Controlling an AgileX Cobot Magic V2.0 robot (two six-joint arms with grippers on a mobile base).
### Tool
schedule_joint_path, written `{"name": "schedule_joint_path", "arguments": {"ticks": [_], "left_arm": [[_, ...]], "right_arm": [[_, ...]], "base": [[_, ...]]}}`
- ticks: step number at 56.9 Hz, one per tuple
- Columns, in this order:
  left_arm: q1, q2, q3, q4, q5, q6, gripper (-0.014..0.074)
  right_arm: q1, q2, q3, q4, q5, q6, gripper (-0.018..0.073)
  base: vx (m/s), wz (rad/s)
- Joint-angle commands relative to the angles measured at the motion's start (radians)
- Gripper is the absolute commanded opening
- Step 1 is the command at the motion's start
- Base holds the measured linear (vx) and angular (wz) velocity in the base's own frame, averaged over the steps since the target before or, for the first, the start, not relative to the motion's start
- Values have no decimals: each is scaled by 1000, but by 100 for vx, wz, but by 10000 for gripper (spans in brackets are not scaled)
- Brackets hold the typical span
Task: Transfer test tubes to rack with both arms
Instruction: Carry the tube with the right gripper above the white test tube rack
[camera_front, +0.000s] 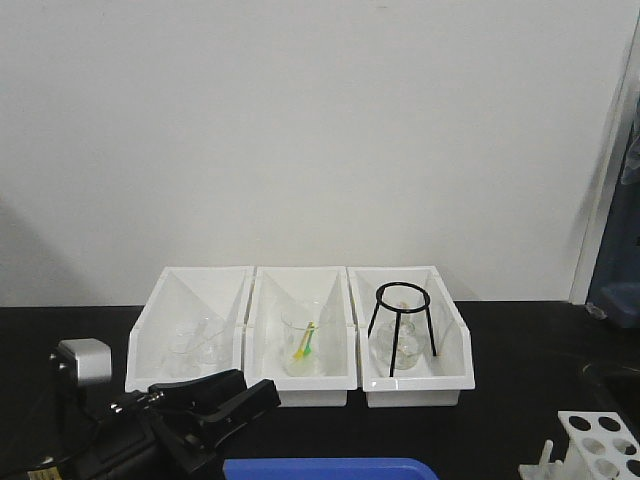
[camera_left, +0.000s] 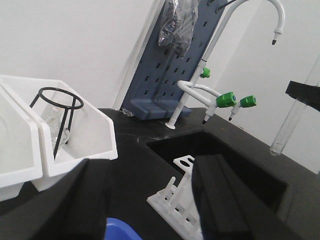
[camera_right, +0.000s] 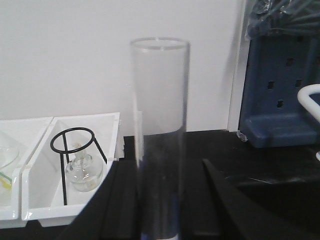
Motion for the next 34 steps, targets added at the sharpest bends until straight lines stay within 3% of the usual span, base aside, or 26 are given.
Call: {"name": "schedule_joint_path", "arguments": {"ticks": [1, 11, 22, 34], "left_arm": [[-3, -25, -31, -32, -68, 3, 468], [-3, -25, -31, -32, -68, 3, 468], [-3, -25, -31, -32, -68, 3, 467], [-3, -25, -31, -32, -68, 3, 467]], "right_arm": [[-7, -12, -32, -163, -81, 156, -6], [-7, -12, -23, -334, -160, 337, -6], [-7, -7, -9, -405, -192, 325, -6], [-7, 19, 132, -409, -378, 366, -6]], "base": [[0, 0], [0, 0], [0, 0], [0, 0]]}}
